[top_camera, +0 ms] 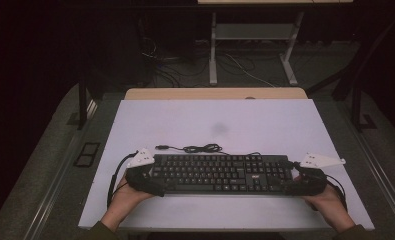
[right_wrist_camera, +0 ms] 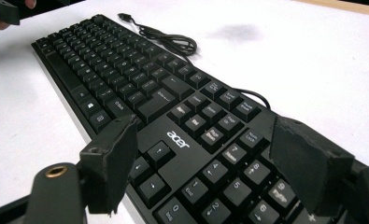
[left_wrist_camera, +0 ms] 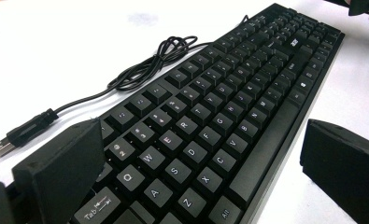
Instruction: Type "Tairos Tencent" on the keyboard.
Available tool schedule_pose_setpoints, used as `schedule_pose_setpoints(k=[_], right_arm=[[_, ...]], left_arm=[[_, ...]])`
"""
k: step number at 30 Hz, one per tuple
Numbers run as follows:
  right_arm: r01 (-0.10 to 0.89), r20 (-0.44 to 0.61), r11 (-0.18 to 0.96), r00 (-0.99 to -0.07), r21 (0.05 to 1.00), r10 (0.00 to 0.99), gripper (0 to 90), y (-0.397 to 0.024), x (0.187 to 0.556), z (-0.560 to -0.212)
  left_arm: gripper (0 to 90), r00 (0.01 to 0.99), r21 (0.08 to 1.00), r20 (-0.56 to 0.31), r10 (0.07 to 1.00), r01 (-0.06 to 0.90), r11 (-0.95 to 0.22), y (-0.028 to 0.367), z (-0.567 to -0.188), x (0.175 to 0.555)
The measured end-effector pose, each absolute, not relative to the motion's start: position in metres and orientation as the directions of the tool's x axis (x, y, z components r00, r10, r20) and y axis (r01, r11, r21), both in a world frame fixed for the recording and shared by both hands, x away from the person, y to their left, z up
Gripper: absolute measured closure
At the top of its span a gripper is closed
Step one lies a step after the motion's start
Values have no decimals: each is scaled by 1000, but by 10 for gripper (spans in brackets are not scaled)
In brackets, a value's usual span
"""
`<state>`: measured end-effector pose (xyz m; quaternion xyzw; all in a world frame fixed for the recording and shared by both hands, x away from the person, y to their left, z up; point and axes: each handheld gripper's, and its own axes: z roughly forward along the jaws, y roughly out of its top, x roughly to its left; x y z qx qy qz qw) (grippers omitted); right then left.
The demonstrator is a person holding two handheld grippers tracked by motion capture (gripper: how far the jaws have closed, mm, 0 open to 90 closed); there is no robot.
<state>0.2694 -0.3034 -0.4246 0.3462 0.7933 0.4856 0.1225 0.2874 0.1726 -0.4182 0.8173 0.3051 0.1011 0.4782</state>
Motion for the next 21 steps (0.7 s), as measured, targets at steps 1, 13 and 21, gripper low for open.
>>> schedule_pose_setpoints(k=[1,13,21], right_arm=[[429,142,289,-733,856,666,230,-302,270,-424],[415,142,299,-755,859,640,229,-285,275,-421],[412,147,301,-765,860,626,230,-277,280,-420]], left_arm=[[0,793,843,-125,596,402,-357,173,-418,287],[0,798,845,-125,590,397,-358,173,-419,288],[0,801,845,-125,586,395,-360,172,-420,287]])
